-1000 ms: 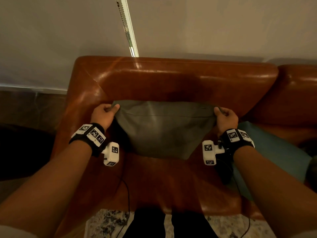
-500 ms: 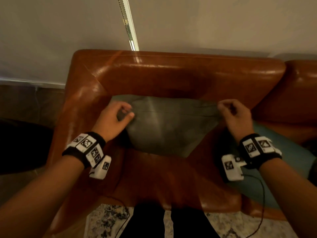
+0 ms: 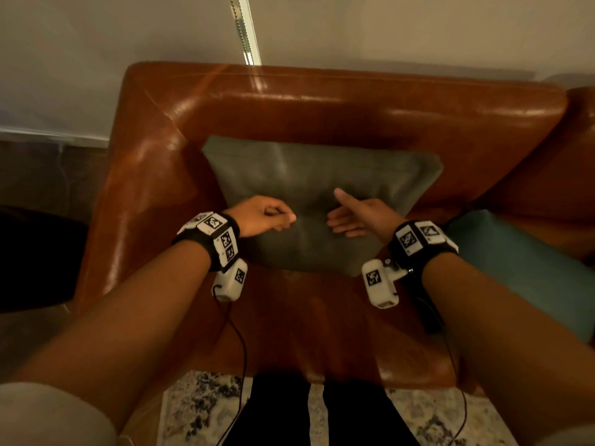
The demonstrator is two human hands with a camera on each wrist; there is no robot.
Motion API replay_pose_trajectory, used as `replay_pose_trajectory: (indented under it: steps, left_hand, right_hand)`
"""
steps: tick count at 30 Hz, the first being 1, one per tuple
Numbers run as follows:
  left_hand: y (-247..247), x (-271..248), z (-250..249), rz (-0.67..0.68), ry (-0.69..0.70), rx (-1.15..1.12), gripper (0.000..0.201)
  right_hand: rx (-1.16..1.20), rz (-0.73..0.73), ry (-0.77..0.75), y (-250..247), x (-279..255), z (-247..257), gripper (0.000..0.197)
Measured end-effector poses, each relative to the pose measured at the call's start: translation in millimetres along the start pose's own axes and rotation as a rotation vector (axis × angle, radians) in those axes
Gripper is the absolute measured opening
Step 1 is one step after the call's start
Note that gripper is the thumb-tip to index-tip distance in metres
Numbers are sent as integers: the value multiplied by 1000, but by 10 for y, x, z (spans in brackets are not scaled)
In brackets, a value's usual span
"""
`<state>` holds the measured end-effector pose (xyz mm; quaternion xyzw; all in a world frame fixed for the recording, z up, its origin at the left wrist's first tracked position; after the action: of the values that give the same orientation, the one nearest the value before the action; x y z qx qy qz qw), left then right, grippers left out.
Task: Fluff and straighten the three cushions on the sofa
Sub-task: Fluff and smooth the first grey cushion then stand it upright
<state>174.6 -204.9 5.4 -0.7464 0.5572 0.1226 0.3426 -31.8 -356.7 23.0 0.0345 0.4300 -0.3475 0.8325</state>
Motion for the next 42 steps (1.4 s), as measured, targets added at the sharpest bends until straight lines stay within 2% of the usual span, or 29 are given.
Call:
replay_pose_trajectory:
  steps: [3, 5, 6, 7, 9, 10, 11, 12, 15, 17, 21, 24, 26, 28, 31, 33, 35, 36, 38, 42]
  left_hand:
    - [-40, 53, -37, -88, 24, 23, 9]
    - [-76, -18, -27, -267, 101, 129, 12]
    - [-70, -99, 0, -362, 190, 206, 11]
    - [-39, -203, 37, -451, 322, 315, 11]
    - [98, -411, 156, -586, 603, 577, 25]
    - [183, -488, 227, -619, 704, 671, 37]
    - [266, -530, 297, -619, 774, 738, 54]
    - [337, -547, 365, -596, 818, 786, 73]
    - [467, -515, 509, -500, 807, 947, 126]
    - [500, -402, 544, -459, 761, 1041, 140]
    - [258, -107, 532, -458, 759, 1128, 132]
    - [-87, 1, 559, -468, 715, 1136, 124]
    - [-328, -61, 627, -488, 636, 1143, 118]
    - [-465, -122, 725, -489, 552, 1148, 112]
    - [-392, -259, 743, -535, 577, 1112, 106]
    - [-183, -378, 608, -545, 699, 1043, 112]
    - [127, -397, 402, -480, 829, 1047, 124]
    - [268, -353, 310, -447, 845, 1052, 131]
    - [410, -200, 190, -443, 798, 1040, 139]
    - [243, 102, 156, -428, 743, 1117, 141]
  right_hand:
    - [-5, -69, -48, -11, 34, 111, 61]
    - [-61, -197, -147, -20, 31, 125, 56]
    - [-169, -301, -242, -29, -3, 113, 54]
    - [-336, -414, -374, -27, -56, 84, 53]
    - [-675, -611, -771, 51, -195, -48, 41]
    - [-768, -664, -990, 130, -276, -132, 30]
    - [-844, -675, -1149, 208, -335, -231, 29]
    - [-915, -646, -1235, 268, -342, -338, 40]
    - [-1098, -574, -1246, 300, -269, -548, 74]
    - [-1172, -558, -1217, 268, -170, -605, 82]
    - [-1203, -573, -1199, 30, 52, -554, 86]
    - [-1225, -575, -1178, -163, 162, -514, 88]
    - [-1221, -580, -1156, -233, 150, -501, 88]
    - [-1204, -607, -1028, -322, 120, -575, 92]
    - [-1170, -659, -858, -398, 19, -749, 95]
    - [-1141, -687, -878, -340, -50, -753, 94]
    - [-1101, -670, -1001, -156, -60, -620, 93]
    - [-1098, -652, -1075, -40, -33, -549, 94]
    - [-1109, -643, -1135, 110, 42, -434, 94]
    - [-1161, -583, -1053, -59, 252, -293, 92]
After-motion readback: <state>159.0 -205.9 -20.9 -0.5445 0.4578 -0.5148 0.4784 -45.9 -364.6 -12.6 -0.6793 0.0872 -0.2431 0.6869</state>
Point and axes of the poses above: each hand's wrist, its own x-axis towards the middle knuckle, its own y-axis out of the palm, z = x × y, the point moved 2 cm from there along x, towards the middle knuckle, and after that the axes turned 14 degrees about -z, right-handed, at the moved point
